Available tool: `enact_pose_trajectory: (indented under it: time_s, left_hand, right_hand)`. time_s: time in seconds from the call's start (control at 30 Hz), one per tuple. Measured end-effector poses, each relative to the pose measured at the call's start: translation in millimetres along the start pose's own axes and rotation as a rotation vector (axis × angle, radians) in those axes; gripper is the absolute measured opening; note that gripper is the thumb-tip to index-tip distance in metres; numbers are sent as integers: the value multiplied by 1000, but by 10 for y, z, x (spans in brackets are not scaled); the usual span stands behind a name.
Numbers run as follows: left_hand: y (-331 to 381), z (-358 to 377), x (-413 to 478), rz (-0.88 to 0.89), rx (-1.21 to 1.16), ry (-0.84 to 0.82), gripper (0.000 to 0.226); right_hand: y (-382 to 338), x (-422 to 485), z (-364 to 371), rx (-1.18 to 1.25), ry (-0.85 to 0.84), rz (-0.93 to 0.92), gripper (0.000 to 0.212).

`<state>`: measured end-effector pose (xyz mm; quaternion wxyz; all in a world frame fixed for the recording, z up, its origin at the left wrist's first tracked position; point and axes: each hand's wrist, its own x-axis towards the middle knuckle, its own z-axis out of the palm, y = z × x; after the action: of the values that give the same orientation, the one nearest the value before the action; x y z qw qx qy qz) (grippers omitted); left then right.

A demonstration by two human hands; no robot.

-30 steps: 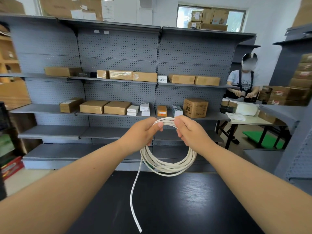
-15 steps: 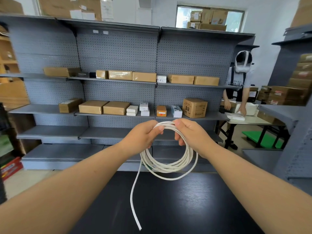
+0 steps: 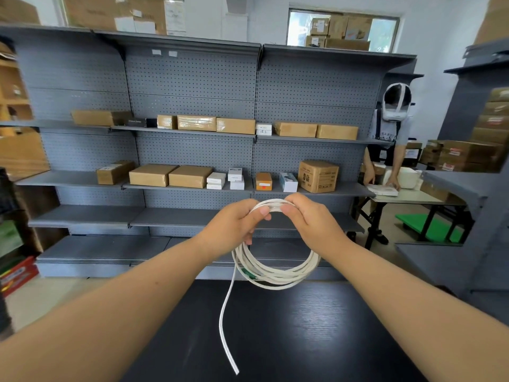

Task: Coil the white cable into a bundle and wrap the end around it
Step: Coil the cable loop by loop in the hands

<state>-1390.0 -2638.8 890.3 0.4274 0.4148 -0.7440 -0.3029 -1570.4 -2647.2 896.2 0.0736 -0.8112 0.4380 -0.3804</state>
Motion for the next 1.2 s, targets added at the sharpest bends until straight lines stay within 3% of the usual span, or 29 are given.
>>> enact_pose_trajectory:
  time_s: [0.23, 0.4, 0.53, 0.73, 0.87, 1.03, 1.2]
  left_hand:
    - [-70, 64, -46, -166, -401, 48, 28]
    - [-83, 97, -63, -152, -438, 104, 27]
    - [-5, 162, -42, -84, -340, 250, 25]
    - [-50, 145, -3, -22, -123, 371, 25]
    - [-10, 105, 7, 16, 26, 340, 31]
    - [38, 97, 14, 43, 232, 260, 26]
    - [47, 1, 33, 72, 282, 158, 22]
  right_hand:
    - [7, 16, 0, 98, 204, 78, 18]
    - [-15, 24, 25, 225, 389, 159, 21]
    - [0, -5, 144, 330, 446, 237, 23]
    - [32, -61, 140, 340, 323, 226, 24]
    - [52, -54, 73, 255, 269, 130, 4]
    - [0, 9, 9, 142, 103, 15, 25]
    - [24, -3, -48, 8, -52, -19, 26]
